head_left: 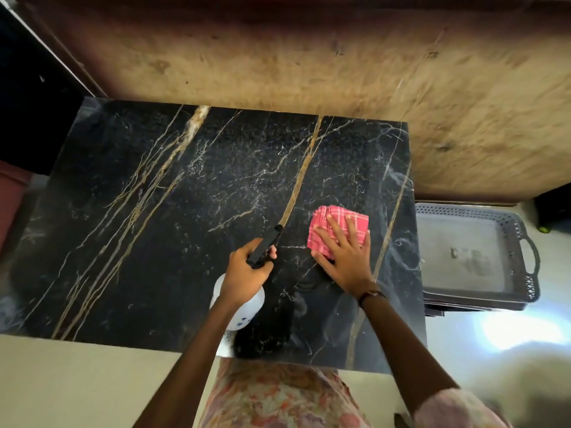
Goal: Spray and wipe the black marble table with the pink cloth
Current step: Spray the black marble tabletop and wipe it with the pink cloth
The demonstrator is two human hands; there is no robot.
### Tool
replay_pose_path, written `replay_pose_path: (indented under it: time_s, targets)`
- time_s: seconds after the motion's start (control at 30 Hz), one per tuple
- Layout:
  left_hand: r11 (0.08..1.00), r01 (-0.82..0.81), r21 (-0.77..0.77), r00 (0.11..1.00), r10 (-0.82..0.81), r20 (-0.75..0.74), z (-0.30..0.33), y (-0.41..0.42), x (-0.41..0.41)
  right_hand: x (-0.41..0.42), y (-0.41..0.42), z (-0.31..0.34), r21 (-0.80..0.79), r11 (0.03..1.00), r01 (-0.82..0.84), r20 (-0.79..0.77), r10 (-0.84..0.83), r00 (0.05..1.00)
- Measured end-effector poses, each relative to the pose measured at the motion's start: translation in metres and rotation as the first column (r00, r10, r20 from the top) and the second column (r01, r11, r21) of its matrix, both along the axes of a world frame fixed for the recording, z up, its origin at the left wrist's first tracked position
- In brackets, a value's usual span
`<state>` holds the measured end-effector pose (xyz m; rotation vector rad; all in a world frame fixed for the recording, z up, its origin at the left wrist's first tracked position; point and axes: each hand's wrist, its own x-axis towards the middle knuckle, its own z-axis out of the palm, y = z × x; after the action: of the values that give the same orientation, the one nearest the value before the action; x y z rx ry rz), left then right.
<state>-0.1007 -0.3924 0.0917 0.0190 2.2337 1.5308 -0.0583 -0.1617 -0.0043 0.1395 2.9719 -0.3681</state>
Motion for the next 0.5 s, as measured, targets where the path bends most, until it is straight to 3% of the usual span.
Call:
replay_pose_path:
  time_s: [0.1,0.3,0.4,0.5]
  targets:
    - [0.999,-0.049,0.022,0.998,0.049,-0.027,0.001,-0.003,0.000,-0.018,-0.038,-0.001,0.010,1.000,-0.011,0.007,0.011,1.000]
    - [0.985,-0.166,0.051,0.986,0.165,0.012,0.005,-0.004,0.000,0.079,-0.074,-0.003,-0.004,0.929,-0.369,-0.038,0.369,0.929]
    - [0.988,-0.143,0.050,0.990,0.142,0.019,0.007,-0.002,0.005,0.112,-0.030,-0.002,0.051,0.917,-0.396,-0.045,0.398,0.916]
    - [0.994,-0.094,0.056,0.996,0.094,0.000,0.009,-0.002,0.010,0.092,-0.007,0.000,0.042,0.962,-0.270,-0.019,0.271,0.962]
